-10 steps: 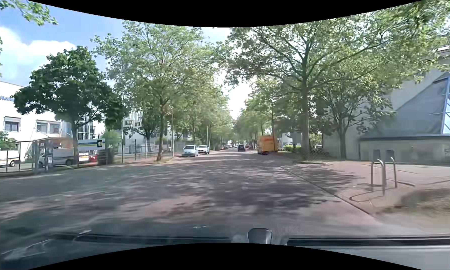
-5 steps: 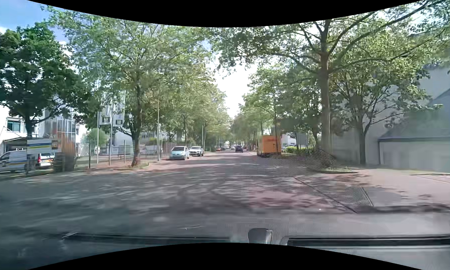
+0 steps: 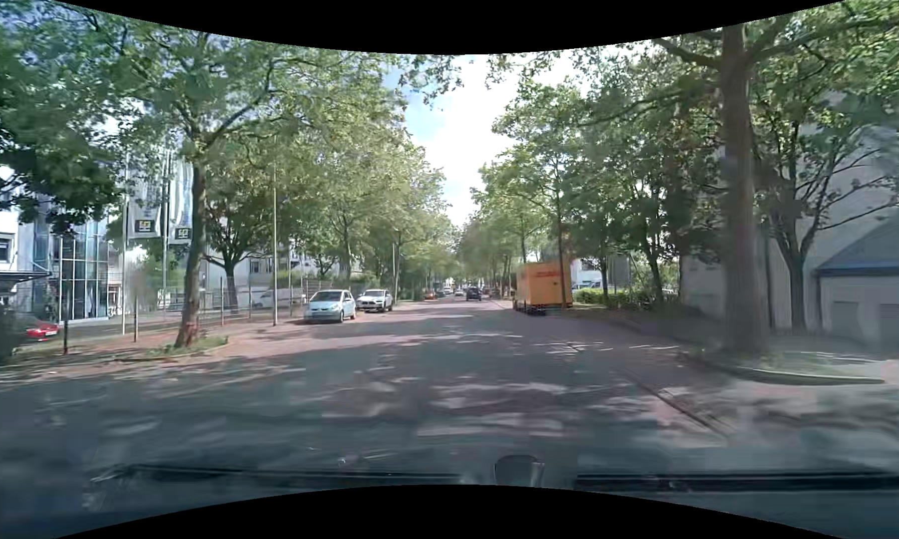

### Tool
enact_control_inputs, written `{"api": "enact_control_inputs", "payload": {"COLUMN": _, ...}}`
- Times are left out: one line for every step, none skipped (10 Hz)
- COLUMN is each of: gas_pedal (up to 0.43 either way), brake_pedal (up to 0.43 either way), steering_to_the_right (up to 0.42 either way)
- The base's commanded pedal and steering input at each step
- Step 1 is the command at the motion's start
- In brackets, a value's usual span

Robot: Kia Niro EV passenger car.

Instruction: Follow the waypoints while adhering to traffic rules and regulations

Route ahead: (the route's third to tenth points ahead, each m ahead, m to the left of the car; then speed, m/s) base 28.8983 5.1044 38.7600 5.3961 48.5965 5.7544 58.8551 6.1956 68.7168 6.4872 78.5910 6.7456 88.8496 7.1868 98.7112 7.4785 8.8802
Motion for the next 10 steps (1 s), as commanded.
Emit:
{"api": "enact_control_inputs", "payload": {"gas_pedal": 0.189, "brake_pedal": 0.0, "steering_to_the_right": 0.002}}
{"api": "enact_control_inputs", "payload": {"gas_pedal": 0.189, "brake_pedal": 0.0, "steering_to_the_right": 0.002}}
{"api": "enact_control_inputs", "payload": {"gas_pedal": 0.189, "brake_pedal": 0.0, "steering_to_the_right": 0.002}}
{"api": "enact_control_inputs", "payload": {"gas_pedal": 0.189, "brake_pedal": 0.0, "steering_to_the_right": 0.002}}
{"api": "enact_control_inputs", "payload": {"gas_pedal": 0.189, "brake_pedal": 0.0, "steering_to_the_right": 0.001}}
{"api": "enact_control_inputs", "payload": {"gas_pedal": 0.189, "brake_pedal": 0.0, "steering_to_the_right": 0.0}}
{"api": "enact_control_inputs", "payload": {"gas_pedal": 0.189, "brake_pedal": 0.0, "steering_to_the_right": 0.0}}
{"api": "enact_control_inputs", "payload": {"gas_pedal": 0.189, "brake_pedal": 0.0, "steering_to_the_right": -0.001}}
{"api": "enact_control_inputs", "payload": {"gas_pedal": 0.189, "brake_pedal": 0.0, "steering_to_the_right": -0.001}}
{"api": "enact_control_inputs", "payload": {"gas_pedal": 0.177, "brake_pedal": 0.0, "steering_to_the_right": -0.002}}
